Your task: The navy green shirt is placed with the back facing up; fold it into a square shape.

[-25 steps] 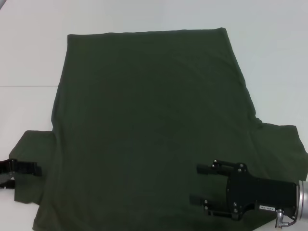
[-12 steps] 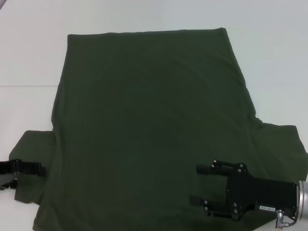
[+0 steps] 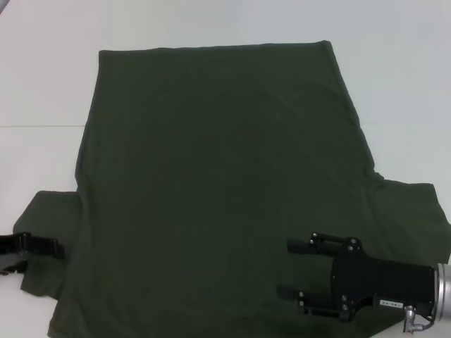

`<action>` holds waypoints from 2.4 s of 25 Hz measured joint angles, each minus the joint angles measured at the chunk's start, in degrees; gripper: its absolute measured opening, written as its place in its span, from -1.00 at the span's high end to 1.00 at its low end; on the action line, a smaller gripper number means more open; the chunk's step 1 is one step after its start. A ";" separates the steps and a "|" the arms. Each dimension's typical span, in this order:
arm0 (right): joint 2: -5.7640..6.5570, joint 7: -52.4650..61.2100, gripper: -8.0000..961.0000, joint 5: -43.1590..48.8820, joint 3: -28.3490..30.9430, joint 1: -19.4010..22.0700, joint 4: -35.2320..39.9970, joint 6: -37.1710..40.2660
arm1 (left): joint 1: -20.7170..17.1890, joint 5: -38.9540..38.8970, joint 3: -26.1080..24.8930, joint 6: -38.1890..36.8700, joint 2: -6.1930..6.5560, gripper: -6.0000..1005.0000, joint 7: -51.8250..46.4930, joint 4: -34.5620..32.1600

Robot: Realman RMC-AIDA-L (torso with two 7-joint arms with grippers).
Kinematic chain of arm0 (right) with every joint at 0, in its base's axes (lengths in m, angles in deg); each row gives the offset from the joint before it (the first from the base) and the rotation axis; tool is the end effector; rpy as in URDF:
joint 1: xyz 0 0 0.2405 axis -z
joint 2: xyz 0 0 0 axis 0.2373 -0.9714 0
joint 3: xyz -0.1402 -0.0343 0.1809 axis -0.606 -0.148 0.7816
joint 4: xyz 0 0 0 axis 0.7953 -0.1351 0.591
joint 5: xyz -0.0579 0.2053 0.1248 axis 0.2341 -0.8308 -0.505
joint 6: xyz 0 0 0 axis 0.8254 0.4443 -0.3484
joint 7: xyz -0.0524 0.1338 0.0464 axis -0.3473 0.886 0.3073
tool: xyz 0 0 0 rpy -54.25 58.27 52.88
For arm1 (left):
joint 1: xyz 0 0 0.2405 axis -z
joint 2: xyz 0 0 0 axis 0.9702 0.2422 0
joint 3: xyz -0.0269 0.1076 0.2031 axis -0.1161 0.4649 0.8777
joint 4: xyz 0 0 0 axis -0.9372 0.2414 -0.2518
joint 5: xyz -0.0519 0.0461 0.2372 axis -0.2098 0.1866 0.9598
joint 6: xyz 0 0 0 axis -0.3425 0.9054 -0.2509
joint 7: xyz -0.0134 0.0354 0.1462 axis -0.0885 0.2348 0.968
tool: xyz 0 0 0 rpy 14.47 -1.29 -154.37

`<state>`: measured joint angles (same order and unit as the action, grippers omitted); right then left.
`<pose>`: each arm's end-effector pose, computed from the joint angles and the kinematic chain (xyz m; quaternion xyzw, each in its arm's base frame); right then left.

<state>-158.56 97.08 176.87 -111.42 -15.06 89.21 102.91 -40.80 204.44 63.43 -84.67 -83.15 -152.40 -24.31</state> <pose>0.2731 0.3128 -0.0434 -0.9462 0.0715 0.2800 0.1456 -0.3502 0.3783 0.0824 -0.6815 -0.6925 -0.0333 0.2344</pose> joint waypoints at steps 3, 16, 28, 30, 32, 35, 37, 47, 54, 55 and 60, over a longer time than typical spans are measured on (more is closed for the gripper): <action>0.00 0.00 -0.56 -0.25 0.00 -0.02 0.00 0.18 | -0.11 -0.03 0.09 0.57 -0.15 -0.70 0.81 -0.21; 0.07 0.00 -0.56 -1.00 0.09 -0.04 0.00 0.98 | -0.03 0.09 2.74 2.14 -0.26 0.24 0.73 -0.75; 0.10 0.00 -0.56 -1.22 0.09 0.01 0.00 1.14 | -0.11 0.03 2.83 1.85 -0.26 0.95 0.91 -1.12; 0.10 0.00 -0.56 -1.22 0.09 0.01 0.00 1.14 | -0.10 0.02 3.14 1.72 -0.30 0.97 1.10 -1.17; 0.10 0.00 -0.56 -1.22 0.09 0.02 0.00 1.15 | -0.08 0.02 3.55 1.72 -0.43 0.98 1.13 -1.35; 0.10 0.00 -0.56 -1.22 0.09 0.11 0.00 1.18 | -0.14 -0.01 3.68 1.76 -0.74 0.98 1.51 -2.06; 0.10 0.00 -0.56 -1.22 0.09 0.16 0.00 1.18 | -0.36 -0.12 3.61 1.87 -1.14 0.97 1.83 -3.04; 0.10 -0.10 -0.56 -1.22 0.09 0.52 0.00 1.54 | -1.17 -0.01 4.11 1.85 -1.93 0.94 1.68 -5.00; 0.09 -0.40 -0.56 -1.70 0.09 0.58 0.00 1.56 | -1.34 0.02 5.03 1.38 -0.35 0.92 2.00 -4.99; 0.09 -0.42 -0.56 -1.70 0.09 0.56 0.00 1.56 | -1.33 0.03 5.01 1.37 -0.01 0.92 1.99 -4.99; 0.09 -0.44 -0.56 -1.75 0.09 0.61 0.00 1.56 | -1.59 0.06 4.63 1.41 1.54 0.90 1.98 -5.31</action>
<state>-158.47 96.64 175.12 -111.32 -14.45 89.21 104.47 -42.39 204.49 68.05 -83.26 -81.62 -150.42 -29.62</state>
